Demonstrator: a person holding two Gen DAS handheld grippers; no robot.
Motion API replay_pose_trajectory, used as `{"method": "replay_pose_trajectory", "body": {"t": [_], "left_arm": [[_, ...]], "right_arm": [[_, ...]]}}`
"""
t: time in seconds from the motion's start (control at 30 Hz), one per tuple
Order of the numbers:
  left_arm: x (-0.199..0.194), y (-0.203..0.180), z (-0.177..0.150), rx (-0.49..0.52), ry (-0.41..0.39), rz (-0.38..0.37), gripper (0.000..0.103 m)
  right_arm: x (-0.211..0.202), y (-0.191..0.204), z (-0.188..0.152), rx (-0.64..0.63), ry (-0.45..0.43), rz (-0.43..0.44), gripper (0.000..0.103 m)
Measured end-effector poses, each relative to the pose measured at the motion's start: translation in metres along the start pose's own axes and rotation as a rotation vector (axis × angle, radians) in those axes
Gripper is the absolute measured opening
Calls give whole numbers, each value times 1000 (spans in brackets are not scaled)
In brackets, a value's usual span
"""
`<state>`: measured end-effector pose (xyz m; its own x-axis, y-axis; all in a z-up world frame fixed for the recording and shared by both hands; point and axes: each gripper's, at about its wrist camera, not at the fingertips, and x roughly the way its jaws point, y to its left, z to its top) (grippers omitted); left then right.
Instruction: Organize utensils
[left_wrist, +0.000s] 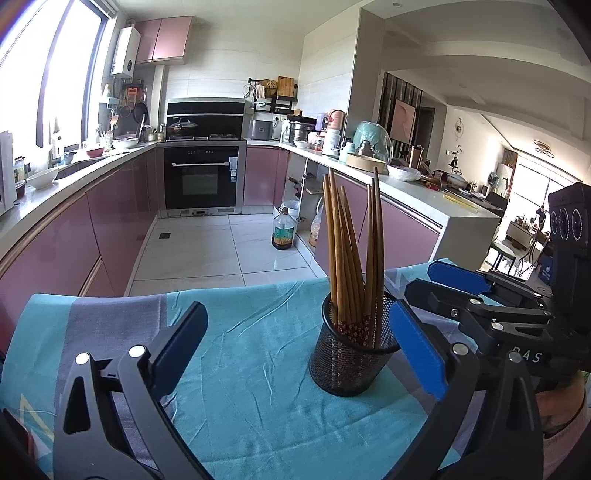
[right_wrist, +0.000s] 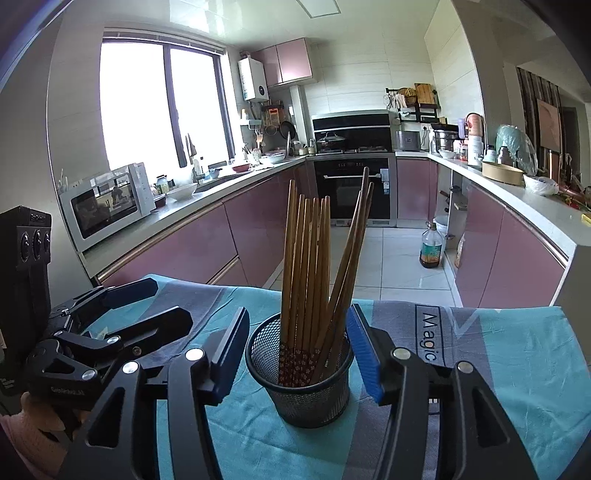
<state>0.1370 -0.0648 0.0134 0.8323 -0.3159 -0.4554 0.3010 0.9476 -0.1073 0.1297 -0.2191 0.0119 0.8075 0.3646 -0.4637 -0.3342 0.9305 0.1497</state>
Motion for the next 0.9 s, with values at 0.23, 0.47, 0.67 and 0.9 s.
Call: {"method": "replay_pose_trajectory", "body": {"t": [0.23,0.47,0.67,0.9], "left_arm": [[-27,2,-14,-13,-60,85,97],[-62,8,-31,-31,-150,167,97],[-84,9,-48,-35,-185,212,97],[-106,7,-61,-39,-223,231,97]], "right_arm": [[-15,7,-19,-6,-64,-85,89],[-35,23,-44,-11,-158,-134,97],[-49,38,-61,-24,-196,-181,97],[-56,46,-74,-16,-203,-193,97]]}}
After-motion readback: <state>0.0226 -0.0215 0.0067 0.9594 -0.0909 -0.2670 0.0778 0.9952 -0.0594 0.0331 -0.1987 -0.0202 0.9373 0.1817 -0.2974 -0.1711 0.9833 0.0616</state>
